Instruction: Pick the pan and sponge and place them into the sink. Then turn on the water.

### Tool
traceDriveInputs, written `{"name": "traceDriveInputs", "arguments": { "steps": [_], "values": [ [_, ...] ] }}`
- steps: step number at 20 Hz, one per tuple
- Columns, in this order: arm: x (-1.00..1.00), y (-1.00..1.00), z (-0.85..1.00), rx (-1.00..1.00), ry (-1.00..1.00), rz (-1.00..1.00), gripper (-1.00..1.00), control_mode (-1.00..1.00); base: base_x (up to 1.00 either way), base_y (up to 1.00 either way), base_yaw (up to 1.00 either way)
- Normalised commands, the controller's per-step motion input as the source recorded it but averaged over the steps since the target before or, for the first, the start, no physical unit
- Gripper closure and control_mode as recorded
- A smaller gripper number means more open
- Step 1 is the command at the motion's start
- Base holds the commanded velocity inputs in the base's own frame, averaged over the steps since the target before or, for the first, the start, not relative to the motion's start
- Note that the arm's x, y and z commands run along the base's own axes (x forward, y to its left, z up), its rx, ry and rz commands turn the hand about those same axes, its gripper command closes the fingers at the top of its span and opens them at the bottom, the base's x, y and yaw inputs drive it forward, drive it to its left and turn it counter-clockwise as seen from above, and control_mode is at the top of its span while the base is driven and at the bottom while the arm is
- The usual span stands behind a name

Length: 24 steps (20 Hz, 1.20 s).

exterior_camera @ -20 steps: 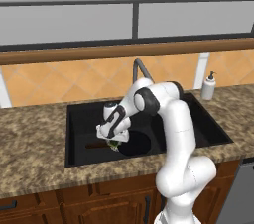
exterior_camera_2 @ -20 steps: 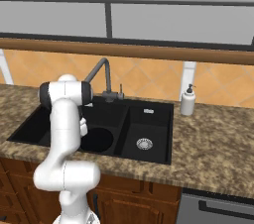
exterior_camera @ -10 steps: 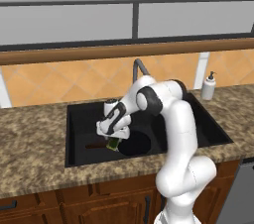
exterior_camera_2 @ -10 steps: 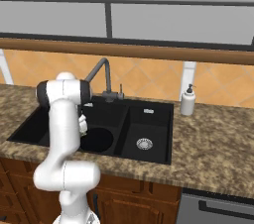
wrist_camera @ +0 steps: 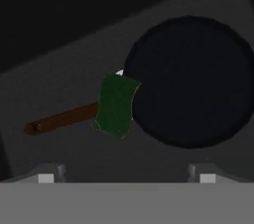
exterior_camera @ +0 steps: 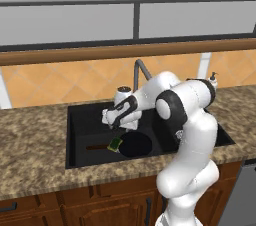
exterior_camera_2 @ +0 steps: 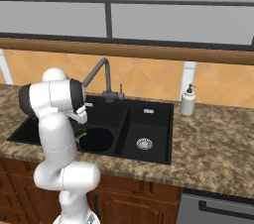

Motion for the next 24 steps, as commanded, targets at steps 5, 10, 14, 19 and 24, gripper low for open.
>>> {"name": "traceDriveInputs", "arguments": {
  "steps": [5, 10, 14, 19, 24],
  "values": [
    [-0.46, -0.07, 0.87, 0.01, -0.15, 0.02, -1.0, -1.0, 0.0, 0.0, 0.0],
    [-0.43, -0.01, 0.79, -0.01, -0.1, 0.0, -1.0, -1.0, 0.0, 0.0, 0.0],
    [-0.34, -0.18, 0.97, 0.01, -0.02, 0.0, -1.0, -1.0, 0.0, 0.0, 0.0],
    [-0.21, -0.39, 0.41, 0.02, 0.03, 0.01, -1.0, -1.0, 0.0, 0.0, 0.0],
    [-0.25, -0.59, 0.0, 0.0, 0.02, 0.02, -1.0, -1.0, 0.0, 0.0, 0.0]
  ]
}}
